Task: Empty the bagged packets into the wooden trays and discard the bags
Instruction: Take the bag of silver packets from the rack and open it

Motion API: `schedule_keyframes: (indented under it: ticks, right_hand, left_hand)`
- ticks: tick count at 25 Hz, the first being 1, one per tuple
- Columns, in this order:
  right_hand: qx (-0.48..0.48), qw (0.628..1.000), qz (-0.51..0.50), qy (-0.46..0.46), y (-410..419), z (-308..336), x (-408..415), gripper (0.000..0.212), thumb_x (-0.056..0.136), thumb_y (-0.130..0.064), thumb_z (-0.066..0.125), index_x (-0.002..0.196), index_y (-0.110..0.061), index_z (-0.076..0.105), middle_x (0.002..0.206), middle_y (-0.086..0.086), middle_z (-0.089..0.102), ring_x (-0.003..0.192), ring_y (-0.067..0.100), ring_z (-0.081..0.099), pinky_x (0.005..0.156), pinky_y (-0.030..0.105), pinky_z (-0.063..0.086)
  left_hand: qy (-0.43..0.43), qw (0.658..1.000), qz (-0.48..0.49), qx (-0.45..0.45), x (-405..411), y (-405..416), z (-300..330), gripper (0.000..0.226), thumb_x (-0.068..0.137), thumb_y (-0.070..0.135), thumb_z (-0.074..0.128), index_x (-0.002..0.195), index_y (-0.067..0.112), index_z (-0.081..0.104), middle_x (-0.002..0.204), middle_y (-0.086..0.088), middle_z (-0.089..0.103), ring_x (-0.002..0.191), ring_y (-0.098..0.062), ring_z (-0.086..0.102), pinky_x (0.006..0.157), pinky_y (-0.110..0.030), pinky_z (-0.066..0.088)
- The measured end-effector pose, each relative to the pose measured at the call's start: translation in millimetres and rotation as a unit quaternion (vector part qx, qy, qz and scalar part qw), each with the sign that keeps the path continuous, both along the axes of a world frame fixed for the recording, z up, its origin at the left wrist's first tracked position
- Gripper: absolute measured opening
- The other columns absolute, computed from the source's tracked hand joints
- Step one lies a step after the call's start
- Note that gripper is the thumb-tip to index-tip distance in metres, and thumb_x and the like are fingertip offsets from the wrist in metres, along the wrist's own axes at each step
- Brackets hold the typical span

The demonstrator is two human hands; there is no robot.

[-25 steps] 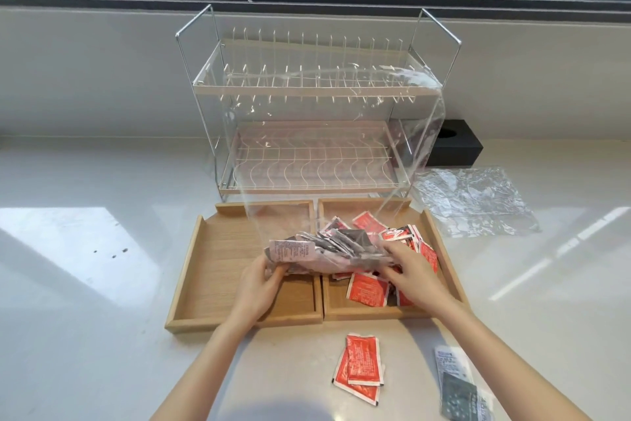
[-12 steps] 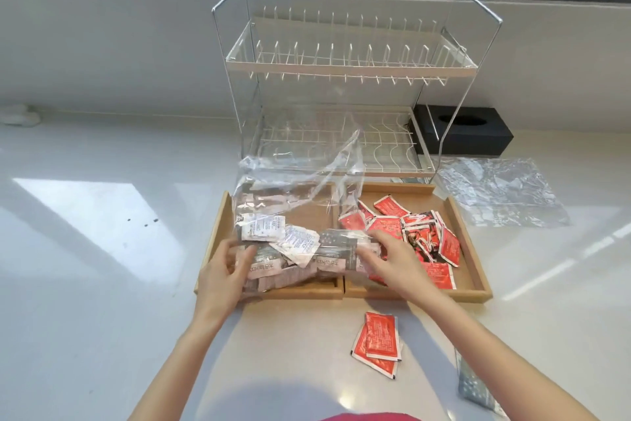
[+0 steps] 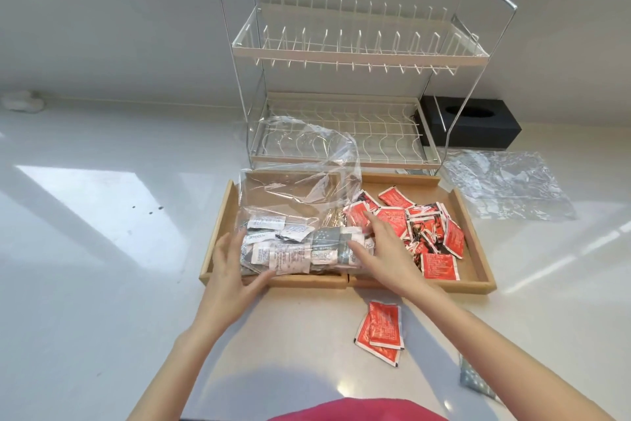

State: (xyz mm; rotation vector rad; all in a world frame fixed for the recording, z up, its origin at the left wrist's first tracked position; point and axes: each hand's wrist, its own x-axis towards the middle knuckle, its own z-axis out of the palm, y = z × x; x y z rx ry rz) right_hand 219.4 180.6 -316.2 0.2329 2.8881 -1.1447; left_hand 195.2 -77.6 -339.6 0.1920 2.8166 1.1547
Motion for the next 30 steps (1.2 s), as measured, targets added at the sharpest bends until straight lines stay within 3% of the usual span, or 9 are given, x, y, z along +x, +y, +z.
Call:
schedule_keyframes:
  ticks: [4,6,8,12,18,20,23,28,30]
  right_hand:
    - [0.22,0.959,0.165,0.068,2.3,-2.3,15.1,0.088,0.08,-0.04,0.058,0.141,-0.038,-0.005,0.156,0.0,-0.003,0.143,0.018,-0.001,0.114,0.038,0.006]
    - [0.274,0.941,0.182,0.083,3.8,-5.0,15.6,0.081,0.082,-0.035,0.058,0.143,-0.034,0.006,0.155,0.0,-0.008,0.142,0.02,-0.01,0.113,0.039,0.002]
    - [0.293,0.933,0.176,0.11,4.6,-5.5,13.6,0.065,0.086,-0.035,0.055,0.142,-0.026,0.023,0.155,0.004,0.002,0.142,0.024,-0.001,0.113,0.041,0.007]
    - [0.285,0.936,0.19,0.076,3.3,-8.7,8.1,0.053,0.093,-0.034,0.043,0.142,-0.026,0.024,0.155,-0.001,0.003,0.144,0.018,0.005,0.115,0.036,0.011]
    - [0.233,0.938,0.205,0.153,-5.9,12.4,-12.7,0.042,0.094,-0.024,0.044,0.135,-0.019,0.04,0.147,0.002,0.035,0.137,0.017,0.031,0.111,0.034,0.024]
    - [0.191,0.944,0.183,0.197,-4.9,26.2,-19.5,0.036,0.091,-0.019,0.049,0.127,-0.015,0.052,0.133,0.004,0.054,0.127,0.02,0.047,0.106,0.037,0.037]
    - [0.161,0.941,0.161,0.249,0.9,47.3,-26.4,0.03,0.089,-0.017,0.051,0.118,-0.014,0.06,0.118,0.004,0.065,0.115,0.02,0.058,0.094,0.036,0.049]
    - [0.121,0.948,0.132,0.262,9.6,83.2,-43.8,0.024,0.088,-0.019,0.056,0.109,-0.019,0.066,0.107,0.001,0.071,0.098,0.02,0.067,0.075,0.039,0.055]
    - [0.107,0.949,0.126,0.269,13.1,94.8,-49.2,0.022,0.087,-0.021,0.058,0.105,-0.018,0.068,0.099,0.0,0.074,0.089,0.018,0.069,0.07,0.035,0.054]
  left_hand:
    - [-0.004,0.998,-0.049,-0.034,0.2,-8.9,-4.7,0.066,0.078,0.019,0.067,0.136,0.02,0.036,0.148,-0.011,0.022,0.136,-0.026,0.027,0.105,-0.038,0.031]
    - [-0.004,0.997,-0.054,-0.047,0.5,-10.5,-3.4,0.063,0.081,0.021,0.064,0.137,0.022,0.035,0.149,-0.011,0.025,0.136,-0.025,0.029,0.106,-0.039,0.032]
    - [-0.01,0.996,-0.064,-0.062,2.0,-13.5,-0.4,0.059,0.083,0.025,0.061,0.136,0.027,0.035,0.149,-0.008,0.027,0.132,-0.026,0.035,0.103,-0.043,0.038]
    - [0.013,0.994,-0.069,-0.084,-2.0,-24.1,13.3,0.038,0.089,0.024,0.053,0.126,0.032,0.05,0.144,-0.003,0.04,0.118,-0.025,0.053,0.094,-0.039,0.043]
    - [0.105,0.992,-0.015,-0.067,-20.3,-36.7,46.4,0.024,0.087,0.021,0.055,0.109,0.028,0.064,0.12,0.0,0.063,0.096,-0.022,0.063,0.08,-0.036,0.047]
    - [0.137,0.989,0.007,-0.052,-24.6,-35.9,56.3,0.018,0.086,0.025,0.057,0.101,0.025,0.067,0.105,0.0,0.07,0.084,-0.022,0.065,0.072,-0.035,0.047]
    - [0.162,0.986,0.026,-0.036,-33.5,-30.1,70.5,0.019,0.085,0.028,0.058,0.101,0.02,0.062,0.089,-0.002,0.072,0.071,-0.023,0.066,0.066,-0.038,0.051]
    - [0.184,0.982,0.039,-0.015,-51.1,-25.6,96.2,0.017,0.082,0.029,0.061,0.084,0.013,0.059,0.063,-0.01,0.068,0.049,-0.021,0.06,0.06,-0.036,0.049]
    - [0.196,0.979,0.049,-0.006,-57.7,-27.1,106.7,0.017,0.08,0.032,0.063,0.078,0.015,0.063,0.051,-0.009,0.063,0.044,-0.006,0.056,0.057,-0.032,0.045]
